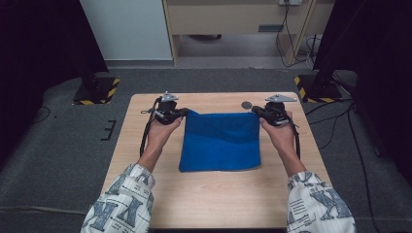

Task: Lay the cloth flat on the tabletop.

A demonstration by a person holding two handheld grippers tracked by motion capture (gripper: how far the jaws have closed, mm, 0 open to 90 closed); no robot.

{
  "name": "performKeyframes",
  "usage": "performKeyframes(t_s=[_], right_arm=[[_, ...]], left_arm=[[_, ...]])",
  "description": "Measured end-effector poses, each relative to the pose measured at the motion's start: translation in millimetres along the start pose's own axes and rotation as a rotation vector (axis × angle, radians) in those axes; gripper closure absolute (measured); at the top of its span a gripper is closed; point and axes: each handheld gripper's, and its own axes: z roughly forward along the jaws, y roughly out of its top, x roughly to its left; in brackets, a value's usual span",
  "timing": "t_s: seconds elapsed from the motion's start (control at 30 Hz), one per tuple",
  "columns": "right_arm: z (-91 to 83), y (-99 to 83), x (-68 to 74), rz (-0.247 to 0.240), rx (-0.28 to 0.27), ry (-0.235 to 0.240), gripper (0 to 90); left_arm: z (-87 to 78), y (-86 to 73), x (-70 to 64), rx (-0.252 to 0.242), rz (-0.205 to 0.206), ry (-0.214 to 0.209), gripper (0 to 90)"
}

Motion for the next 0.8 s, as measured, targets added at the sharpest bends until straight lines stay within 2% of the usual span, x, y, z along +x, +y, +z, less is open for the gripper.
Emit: performKeyframes(t_s=[0.1, 0.2, 0.3, 0.37, 0.47, 0.67, 0.8], right_arm=[[7.5, -0.8, -0.6, 0.006, 0.004, -0.003, 88.6], [13.6, -0.9, -1.3, 0.017, 0.010, -0.003, 88.7], [16.7, 0.4, -3.2, 0.055, 0.006, -0.003, 88.7], [17.7, 1.9, -3.8, 0.052, 0.005, -0.011, 88.7], [17.1, 2.7, -4.2, 0.075, -0.001, -0.016, 88.7], [14.8, 6.7, -4.0, 0.066, -0.023, -0.021, 88.6], [20.8, 3.5, -4.3, 0.068, 0.002, -0.031, 88.6]], left_arm=[[4.8, -1.2, 4.9, 0.006, -0.007, 0.006, 85.8], [6.5, -0.5, 8.6, -0.009, -0.024, 0.000, 86.0], [7.5, 1.6, 9.6, -0.013, -0.022, 0.005, 86.1], [8.3, 2.9, 9.5, -0.017, -0.025, 0.005, 86.1], [8.1, 4.6, 7.9, -0.025, -0.021, 0.012, 86.1], [9.0, 9.6, 4.8, -0.025, -0.005, 0.025, 86.1], [14.9, 7.5, 8.4, -0.009, -0.011, 0.043, 86.1]])
